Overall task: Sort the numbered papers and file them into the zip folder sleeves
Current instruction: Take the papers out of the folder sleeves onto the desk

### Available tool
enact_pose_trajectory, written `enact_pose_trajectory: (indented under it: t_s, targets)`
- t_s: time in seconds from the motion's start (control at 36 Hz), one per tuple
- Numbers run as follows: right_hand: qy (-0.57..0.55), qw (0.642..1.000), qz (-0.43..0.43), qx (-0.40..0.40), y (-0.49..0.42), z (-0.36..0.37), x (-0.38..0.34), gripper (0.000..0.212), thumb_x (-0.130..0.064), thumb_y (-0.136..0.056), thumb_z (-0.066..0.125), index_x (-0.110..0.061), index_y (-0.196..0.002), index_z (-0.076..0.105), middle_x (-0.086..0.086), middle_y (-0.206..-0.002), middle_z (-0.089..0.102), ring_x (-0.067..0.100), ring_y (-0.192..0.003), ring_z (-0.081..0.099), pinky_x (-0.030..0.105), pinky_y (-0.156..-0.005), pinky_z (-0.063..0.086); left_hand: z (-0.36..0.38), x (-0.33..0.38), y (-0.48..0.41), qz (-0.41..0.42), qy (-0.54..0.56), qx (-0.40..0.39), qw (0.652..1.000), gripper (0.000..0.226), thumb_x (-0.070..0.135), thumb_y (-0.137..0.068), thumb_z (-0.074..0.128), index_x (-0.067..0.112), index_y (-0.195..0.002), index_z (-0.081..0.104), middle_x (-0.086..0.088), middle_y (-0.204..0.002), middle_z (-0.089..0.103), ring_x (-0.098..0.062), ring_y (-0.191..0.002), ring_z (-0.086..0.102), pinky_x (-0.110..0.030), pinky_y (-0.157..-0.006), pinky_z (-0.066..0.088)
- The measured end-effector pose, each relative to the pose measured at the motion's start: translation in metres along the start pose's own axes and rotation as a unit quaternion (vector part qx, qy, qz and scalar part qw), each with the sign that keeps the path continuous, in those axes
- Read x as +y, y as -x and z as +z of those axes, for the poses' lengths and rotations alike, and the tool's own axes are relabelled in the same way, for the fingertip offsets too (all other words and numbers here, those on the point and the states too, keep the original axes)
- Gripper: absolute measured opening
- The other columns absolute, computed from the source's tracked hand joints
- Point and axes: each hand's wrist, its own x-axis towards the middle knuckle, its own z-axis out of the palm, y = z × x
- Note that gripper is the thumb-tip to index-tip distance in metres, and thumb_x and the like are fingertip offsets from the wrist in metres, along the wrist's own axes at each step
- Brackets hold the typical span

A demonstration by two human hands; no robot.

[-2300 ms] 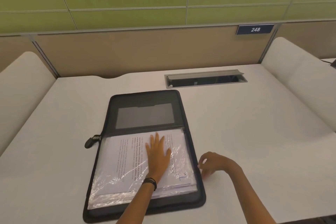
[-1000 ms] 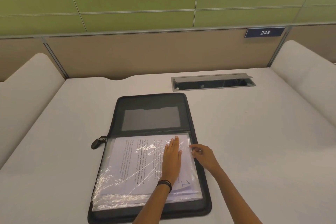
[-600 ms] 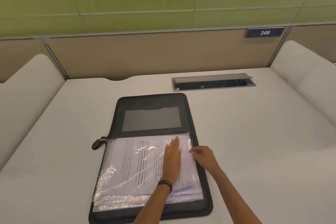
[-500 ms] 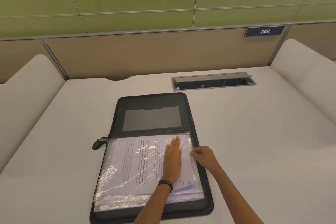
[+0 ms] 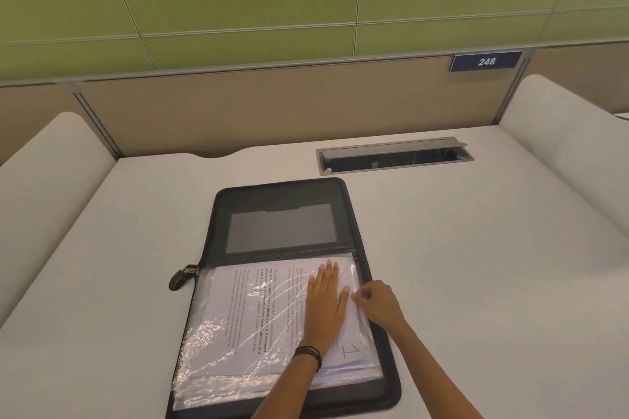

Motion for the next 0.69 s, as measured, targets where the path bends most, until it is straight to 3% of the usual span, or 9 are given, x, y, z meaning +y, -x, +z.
enact_pose_trajectory:
  t_s: [0.22, 0.33, 0.44, 0.58, 0.69]
  targets:
    - [-0.006, 1.000, 0.006, 0.006, 0.001, -0.006, -0.001, 0.024, -0.031, -0.091, 0.058, -0.008, -0.096, 0.066, -0.002, -0.088, 0.058, 0.009, -0.076, 0.054, 0.018, -0.077, 0.045, 0.006, 0.001, -0.001, -0.001, -0.061, 0.004, 0.998, 0.058, 0.056, -0.099, 0.015, 0.035, -0.149, -0.005, -0.007, -0.149, 0.034, -0.026, -0.135, 0.027, -0.033, -0.112, -0.005]
    - [-0.015, 0.999, 0.018, 0.025, -0.001, -0.017, 0.001, 0.023, -0.025, -0.092, 0.057, -0.005, -0.098, 0.066, 0.000, -0.089, 0.057, 0.011, -0.081, 0.054, 0.020, -0.075, 0.041, 0.004, 0.002, 0.001, 0.002, -0.065, -0.002, 0.998, 0.058, 0.056, -0.099, 0.016, 0.036, -0.149, -0.004, -0.005, -0.151, 0.028, -0.026, -0.136, 0.026, -0.033, -0.112, -0.003]
    - [-0.023, 0.999, 0.029, 0.021, -0.004, -0.031, 0.009, 0.027, -0.019, -0.093, 0.055, 0.007, -0.093, 0.066, 0.015, -0.094, 0.066, 0.019, -0.080, 0.057, 0.029, -0.075, 0.044, 0.003, 0.000, -0.001, 0.001, -0.114, 0.001, 0.994, 0.057, 0.053, -0.100, 0.017, 0.030, -0.150, 0.004, -0.006, -0.148, 0.039, -0.026, -0.134, 0.033, -0.039, -0.113, 0.001]
    - [-0.027, 0.998, 0.054, 0.029, -0.009, -0.044, 0.024, 0.025, -0.020, -0.095, 0.052, -0.006, -0.074, 0.054, 0.005, -0.076, 0.058, 0.014, -0.067, 0.051, 0.021, -0.059, 0.037, 0.004, -0.003, 0.004, 0.017, -0.110, -0.025, 0.993, 0.056, 0.054, -0.100, 0.018, 0.033, -0.150, 0.006, -0.003, -0.151, 0.034, -0.027, -0.137, 0.032, -0.041, -0.112, 0.004]
    - [-0.016, 0.997, 0.067, 0.026, -0.013, -0.049, 0.030, 0.024, -0.023, -0.095, 0.050, -0.005, -0.081, 0.058, 0.006, -0.081, 0.060, 0.017, -0.071, 0.053, 0.024, -0.060, 0.038, 0.004, 0.000, 0.007, 0.016, -0.117, -0.050, 0.992, 0.057, 0.054, -0.100, 0.018, 0.031, -0.150, 0.007, -0.004, -0.149, 0.037, -0.026, -0.135, 0.036, -0.041, -0.112, 0.004]
